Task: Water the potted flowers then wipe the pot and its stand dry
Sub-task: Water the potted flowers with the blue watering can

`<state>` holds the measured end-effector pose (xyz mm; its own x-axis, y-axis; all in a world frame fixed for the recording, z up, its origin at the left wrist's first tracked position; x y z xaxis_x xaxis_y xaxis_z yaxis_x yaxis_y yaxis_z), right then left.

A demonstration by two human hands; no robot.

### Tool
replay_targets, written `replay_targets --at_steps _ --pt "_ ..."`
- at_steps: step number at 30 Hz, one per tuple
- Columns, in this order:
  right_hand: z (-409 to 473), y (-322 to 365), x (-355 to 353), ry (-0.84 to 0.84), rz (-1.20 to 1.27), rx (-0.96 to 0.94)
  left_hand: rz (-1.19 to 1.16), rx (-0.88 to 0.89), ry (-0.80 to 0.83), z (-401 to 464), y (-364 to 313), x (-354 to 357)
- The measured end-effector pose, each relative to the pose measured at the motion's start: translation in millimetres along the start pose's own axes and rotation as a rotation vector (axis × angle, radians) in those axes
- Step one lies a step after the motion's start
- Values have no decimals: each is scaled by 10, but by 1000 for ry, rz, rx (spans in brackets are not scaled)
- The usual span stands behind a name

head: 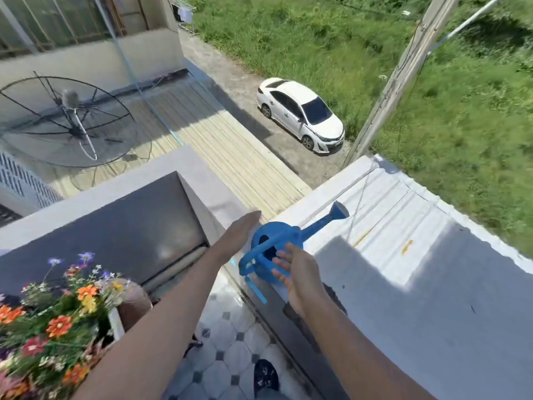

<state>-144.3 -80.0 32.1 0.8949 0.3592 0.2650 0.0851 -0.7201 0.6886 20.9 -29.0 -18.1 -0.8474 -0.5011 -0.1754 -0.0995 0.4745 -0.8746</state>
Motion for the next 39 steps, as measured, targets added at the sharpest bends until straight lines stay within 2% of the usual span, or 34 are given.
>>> replay_targets --at_steps 4,9,14,18,21,25,32,36,39 --pt "205 -54 129 58 26 80 77 -64 100 129 96 145" --pt "311 -93 152 122 -21 76 122 -36 52 117 160 132" --pt "235 -54 156 204 -173 98 76 2 -44 -172 187 144" --pt "54 -128 161 245 -364 44 25 -8 -259 -480 339 85" --pt "-215 -199 209 283 -476 15 -26 -23 -331 -816 493 59" --pt "-596 -269 366 392 -700 -69 -45 -8 -410 -1373 705 9" --pt "-1453 -533 802 565 -1112 -335 -66 14 -580 -2519 927 -194" --pt "-1922 -746 1065 647 -1287 -445 31 21 -715 -3107 1107 -355" --pt "-2193 -954 1231 707 -1363 -492 -33 42 -751 -3528 1164 -440"
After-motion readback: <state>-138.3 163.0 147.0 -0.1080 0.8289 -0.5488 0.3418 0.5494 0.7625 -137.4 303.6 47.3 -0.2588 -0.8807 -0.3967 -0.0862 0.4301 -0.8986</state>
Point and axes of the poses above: each hand's wrist, its own z-axis towards the middle knuckle, its own x-axis out of the palm, y = z × x, the point moved 4 cm from there along z, towards the middle knuckle, and after that the axes turned 6 degrees about z, right-handed, at the moved point
